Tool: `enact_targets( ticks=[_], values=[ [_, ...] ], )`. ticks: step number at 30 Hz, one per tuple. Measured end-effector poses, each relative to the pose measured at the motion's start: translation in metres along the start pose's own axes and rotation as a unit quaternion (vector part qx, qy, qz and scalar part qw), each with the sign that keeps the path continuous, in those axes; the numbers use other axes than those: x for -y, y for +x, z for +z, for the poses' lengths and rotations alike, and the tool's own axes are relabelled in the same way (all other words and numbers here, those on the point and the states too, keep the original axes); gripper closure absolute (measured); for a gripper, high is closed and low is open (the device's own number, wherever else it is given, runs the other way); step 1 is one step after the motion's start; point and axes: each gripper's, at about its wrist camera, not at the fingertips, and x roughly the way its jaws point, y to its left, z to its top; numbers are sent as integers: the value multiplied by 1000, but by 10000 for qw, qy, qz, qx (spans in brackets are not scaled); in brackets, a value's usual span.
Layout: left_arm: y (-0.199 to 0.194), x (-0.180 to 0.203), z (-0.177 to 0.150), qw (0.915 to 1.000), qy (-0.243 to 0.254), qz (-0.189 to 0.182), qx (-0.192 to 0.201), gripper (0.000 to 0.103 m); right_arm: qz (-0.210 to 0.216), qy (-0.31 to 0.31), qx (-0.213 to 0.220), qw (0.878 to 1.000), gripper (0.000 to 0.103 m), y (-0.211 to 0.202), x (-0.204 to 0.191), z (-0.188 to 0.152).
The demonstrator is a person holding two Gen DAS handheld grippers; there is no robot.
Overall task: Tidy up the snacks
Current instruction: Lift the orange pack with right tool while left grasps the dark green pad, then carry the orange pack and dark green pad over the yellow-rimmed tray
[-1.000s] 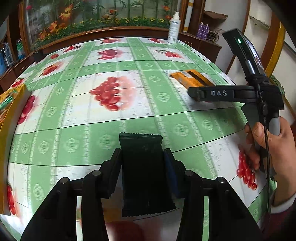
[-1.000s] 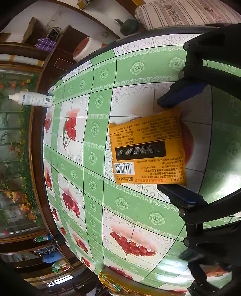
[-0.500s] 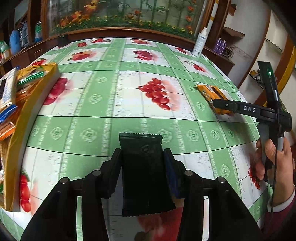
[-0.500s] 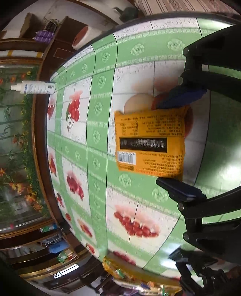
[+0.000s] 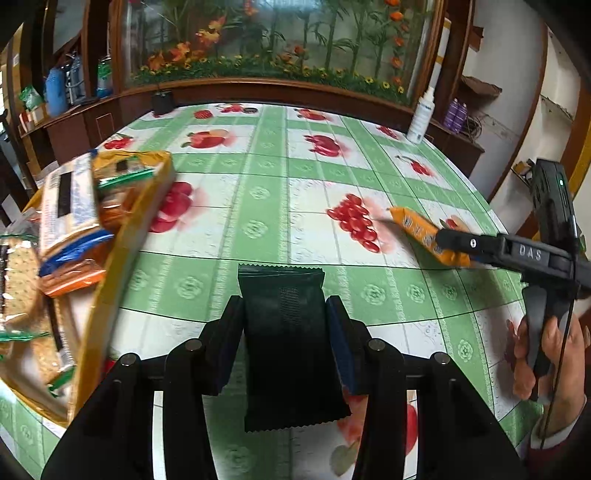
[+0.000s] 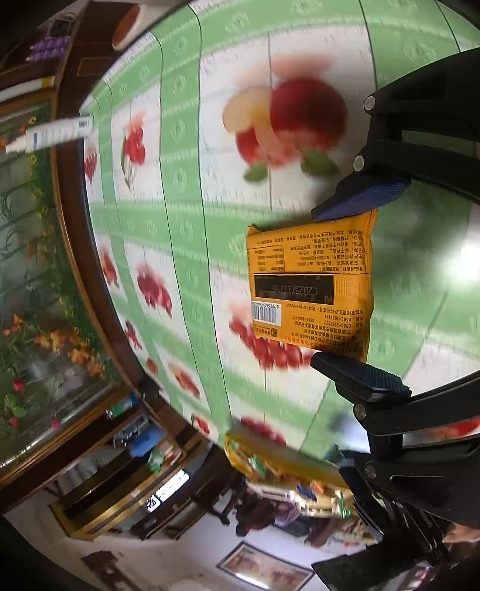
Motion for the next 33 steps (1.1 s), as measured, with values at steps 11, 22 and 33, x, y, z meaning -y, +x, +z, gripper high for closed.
enact_targets(
  ticks=[11, 22, 33],
  values=[
    [-15, -37, -2, 9992, -308, 143, 188, 60, 814, 52, -54, 9967, 30, 13, -46, -11],
    [-17, -54, -6, 9985, -488, 128, 213, 60, 162, -762, -460, 9959, 30, 44, -94, -24],
    [-28, -63, -5, 9979, -533, 141, 329, 60, -1313, -1938, -749, 9693, 21, 85, -146, -23]
  ],
)
